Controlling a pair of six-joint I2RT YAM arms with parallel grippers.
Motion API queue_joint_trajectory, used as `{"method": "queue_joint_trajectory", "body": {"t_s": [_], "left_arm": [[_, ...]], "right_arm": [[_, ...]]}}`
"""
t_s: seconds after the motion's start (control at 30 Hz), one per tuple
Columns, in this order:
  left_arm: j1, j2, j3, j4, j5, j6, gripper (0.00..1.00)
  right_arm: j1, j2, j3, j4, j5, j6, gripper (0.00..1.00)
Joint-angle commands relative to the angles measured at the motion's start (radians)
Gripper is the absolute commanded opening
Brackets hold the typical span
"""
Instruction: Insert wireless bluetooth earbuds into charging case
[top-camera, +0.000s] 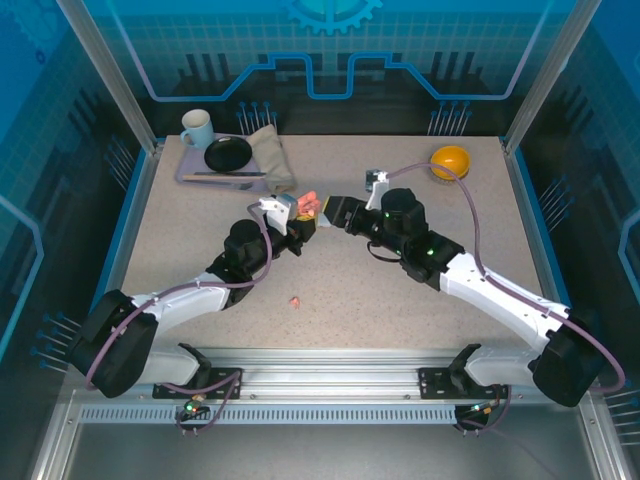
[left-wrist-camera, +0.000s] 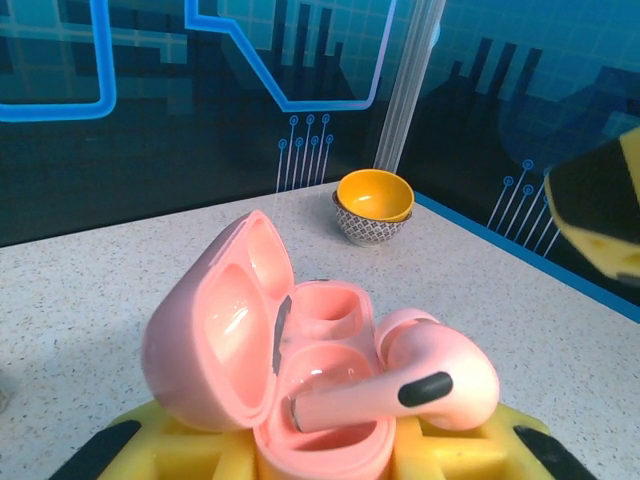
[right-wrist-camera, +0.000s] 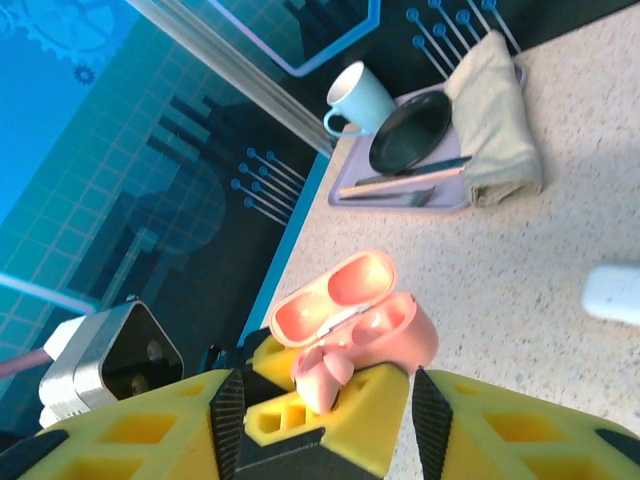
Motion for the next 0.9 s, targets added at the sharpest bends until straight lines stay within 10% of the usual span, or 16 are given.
{"method": "queue_joint_trajectory", "body": {"t_s": [0.0,0.87], "left_arm": [[-0.006,-0.004,-0.01,0.04,0.049,-0.002,0.0],[-0.007,0.023,0.024,-0.009,0.108,0.046,0.0]], "right_arm": [[0.017,0.009,0.009,-0.044,-0.068,0.048,0.51],[0.093,0.116,0.11,-0.07,-0.079,0.036,0.5]]}}
